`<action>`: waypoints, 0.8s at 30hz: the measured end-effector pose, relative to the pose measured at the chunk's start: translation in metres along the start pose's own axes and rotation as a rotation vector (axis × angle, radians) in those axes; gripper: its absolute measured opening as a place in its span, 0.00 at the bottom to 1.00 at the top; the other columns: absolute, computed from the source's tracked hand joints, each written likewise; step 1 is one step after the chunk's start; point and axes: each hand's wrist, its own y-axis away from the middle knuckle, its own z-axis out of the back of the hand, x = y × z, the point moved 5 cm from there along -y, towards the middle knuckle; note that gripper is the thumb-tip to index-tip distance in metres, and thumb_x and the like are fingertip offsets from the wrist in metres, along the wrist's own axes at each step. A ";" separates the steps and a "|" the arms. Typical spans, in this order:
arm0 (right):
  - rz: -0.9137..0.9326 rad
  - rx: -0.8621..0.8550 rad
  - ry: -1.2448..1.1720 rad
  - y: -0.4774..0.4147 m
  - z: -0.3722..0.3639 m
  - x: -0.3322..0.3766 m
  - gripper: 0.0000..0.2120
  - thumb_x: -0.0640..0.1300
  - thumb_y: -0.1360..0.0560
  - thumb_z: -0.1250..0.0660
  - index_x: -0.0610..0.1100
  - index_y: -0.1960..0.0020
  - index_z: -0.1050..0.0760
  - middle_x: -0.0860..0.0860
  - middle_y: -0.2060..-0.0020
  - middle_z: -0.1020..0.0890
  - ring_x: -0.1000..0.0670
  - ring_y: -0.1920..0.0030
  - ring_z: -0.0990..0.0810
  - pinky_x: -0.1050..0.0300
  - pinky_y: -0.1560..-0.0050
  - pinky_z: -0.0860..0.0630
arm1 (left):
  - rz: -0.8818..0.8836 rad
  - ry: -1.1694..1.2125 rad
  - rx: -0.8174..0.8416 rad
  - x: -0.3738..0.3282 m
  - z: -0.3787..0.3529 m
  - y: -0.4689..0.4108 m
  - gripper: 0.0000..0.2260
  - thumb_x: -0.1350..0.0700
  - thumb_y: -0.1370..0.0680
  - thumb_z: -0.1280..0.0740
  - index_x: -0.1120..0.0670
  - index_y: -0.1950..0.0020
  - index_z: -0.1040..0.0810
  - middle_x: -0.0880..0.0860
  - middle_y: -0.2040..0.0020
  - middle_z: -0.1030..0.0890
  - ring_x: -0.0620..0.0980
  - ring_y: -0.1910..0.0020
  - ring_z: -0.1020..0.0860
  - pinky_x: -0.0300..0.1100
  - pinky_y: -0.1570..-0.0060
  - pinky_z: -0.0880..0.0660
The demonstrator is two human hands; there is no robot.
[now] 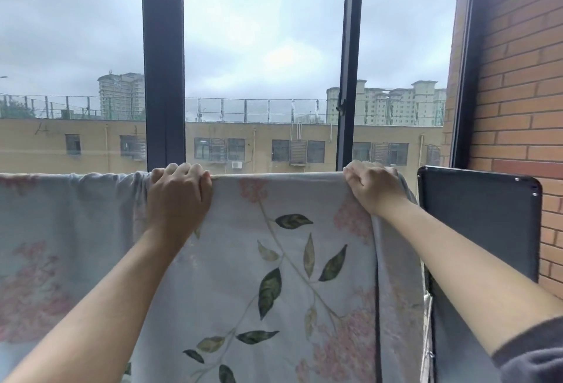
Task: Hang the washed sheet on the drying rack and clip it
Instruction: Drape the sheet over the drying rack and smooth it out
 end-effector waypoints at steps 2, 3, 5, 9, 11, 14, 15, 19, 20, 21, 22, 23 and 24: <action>-0.092 0.012 0.026 0.010 0.004 -0.021 0.18 0.53 0.20 0.52 0.47 0.42 0.27 0.46 0.45 0.22 0.43 0.42 0.27 0.43 0.36 0.36 | 0.028 0.010 0.012 -0.006 -0.004 -0.001 0.17 0.50 0.23 0.49 0.57 0.66 0.29 0.56 0.67 0.24 0.59 0.64 0.26 0.51 0.55 0.33; -0.114 0.035 0.040 0.015 0.006 -0.028 0.17 0.52 0.20 0.50 0.47 0.39 0.29 0.45 0.41 0.24 0.42 0.39 0.29 0.43 0.35 0.35 | 0.045 0.016 0.027 -0.012 -0.006 -0.002 0.18 0.51 0.23 0.50 0.57 0.66 0.29 0.56 0.67 0.24 0.59 0.64 0.26 0.51 0.54 0.33; -0.139 0.135 0.084 0.022 0.006 -0.038 0.19 0.50 0.23 0.46 0.49 0.33 0.35 0.44 0.33 0.30 0.41 0.33 0.34 0.42 0.33 0.35 | 0.084 0.037 0.058 -0.030 -0.009 -0.005 0.18 0.51 0.25 0.49 0.58 0.67 0.28 0.58 0.66 0.23 0.60 0.63 0.26 0.52 0.54 0.34; -0.195 0.075 0.072 0.024 0.022 -0.060 0.18 0.43 0.24 0.44 0.44 0.36 0.31 0.42 0.37 0.28 0.39 0.36 0.31 0.46 0.41 0.30 | 0.047 0.085 0.145 -0.093 -0.017 -0.012 0.17 0.49 0.24 0.47 0.55 0.63 0.25 0.56 0.61 0.20 0.56 0.61 0.25 0.52 0.51 0.36; -0.262 0.006 0.096 0.024 0.029 -0.071 0.16 0.44 0.23 0.43 0.42 0.38 0.29 0.41 0.40 0.27 0.39 0.39 0.30 0.48 0.46 0.29 | -0.053 0.155 0.175 -0.134 -0.023 -0.013 0.16 0.47 0.21 0.46 0.53 0.59 0.24 0.53 0.57 0.19 0.54 0.60 0.24 0.51 0.49 0.34; -0.463 0.160 0.090 0.023 0.027 -0.089 0.24 0.55 0.23 0.43 0.43 0.32 0.35 0.39 0.36 0.30 0.37 0.37 0.31 0.48 0.45 0.29 | -0.149 0.253 0.191 -0.192 -0.032 -0.019 0.13 0.48 0.20 0.42 0.53 0.52 0.21 0.52 0.53 0.19 0.54 0.54 0.22 0.49 0.50 0.33; -0.490 0.190 0.066 0.022 0.027 -0.095 0.25 0.56 0.24 0.42 0.43 0.32 0.36 0.39 0.37 0.28 0.37 0.38 0.29 0.49 0.46 0.28 | -0.146 0.280 0.189 -0.203 -0.033 -0.023 0.13 0.48 0.20 0.41 0.54 0.52 0.20 0.52 0.53 0.19 0.55 0.55 0.22 0.48 0.51 0.33; -0.391 0.071 -0.084 0.009 0.037 -0.102 0.18 0.51 0.28 0.34 0.42 0.43 0.28 0.43 0.46 0.23 0.42 0.47 0.24 0.54 0.52 0.27 | -0.095 0.383 0.139 -0.212 -0.031 -0.030 0.10 0.54 0.21 0.35 0.56 0.58 0.19 0.53 0.60 0.18 0.57 0.64 0.22 0.43 0.61 0.35; -0.386 0.066 -0.152 0.005 0.038 -0.103 0.15 0.49 0.29 0.33 0.43 0.46 0.27 0.45 0.48 0.21 0.44 0.49 0.24 0.56 0.54 0.28 | -0.091 0.388 0.135 -0.211 -0.030 -0.031 0.09 0.56 0.21 0.35 0.57 0.59 0.20 0.54 0.61 0.18 0.58 0.65 0.22 0.43 0.63 0.34; -0.406 0.072 -0.237 0.002 0.039 -0.102 0.13 0.48 0.29 0.33 0.44 0.47 0.26 0.46 0.49 0.20 0.46 0.50 0.24 0.58 0.54 0.30 | -0.083 0.385 0.141 -0.209 -0.031 -0.031 0.08 0.59 0.21 0.35 0.58 0.59 0.21 0.56 0.61 0.19 0.58 0.65 0.22 0.43 0.64 0.34; -0.443 0.078 -0.341 -0.001 0.039 -0.103 0.12 0.47 0.29 0.32 0.45 0.48 0.25 0.48 0.49 0.20 0.48 0.51 0.25 0.59 0.54 0.31 | -0.064 0.377 0.141 -0.206 -0.032 -0.032 0.08 0.60 0.21 0.36 0.59 0.60 0.23 0.57 0.61 0.20 0.58 0.65 0.23 0.43 0.65 0.33; -0.484 0.072 -0.453 -0.005 0.039 -0.104 0.11 0.47 0.29 0.31 0.46 0.48 0.24 0.49 0.49 0.20 0.49 0.49 0.24 0.59 0.53 0.31 | -0.037 0.377 0.133 -0.201 -0.032 -0.034 0.08 0.61 0.21 0.37 0.60 0.59 0.24 0.58 0.61 0.20 0.58 0.66 0.24 0.44 0.65 0.33; -0.514 0.052 -0.541 -0.009 0.041 -0.103 0.10 0.47 0.29 0.31 0.46 0.49 0.24 0.50 0.50 0.20 0.50 0.48 0.24 0.60 0.53 0.31 | -0.010 0.392 0.113 -0.195 -0.031 -0.036 0.08 0.62 0.21 0.38 0.60 0.59 0.25 0.58 0.61 0.22 0.58 0.66 0.25 0.43 0.64 0.34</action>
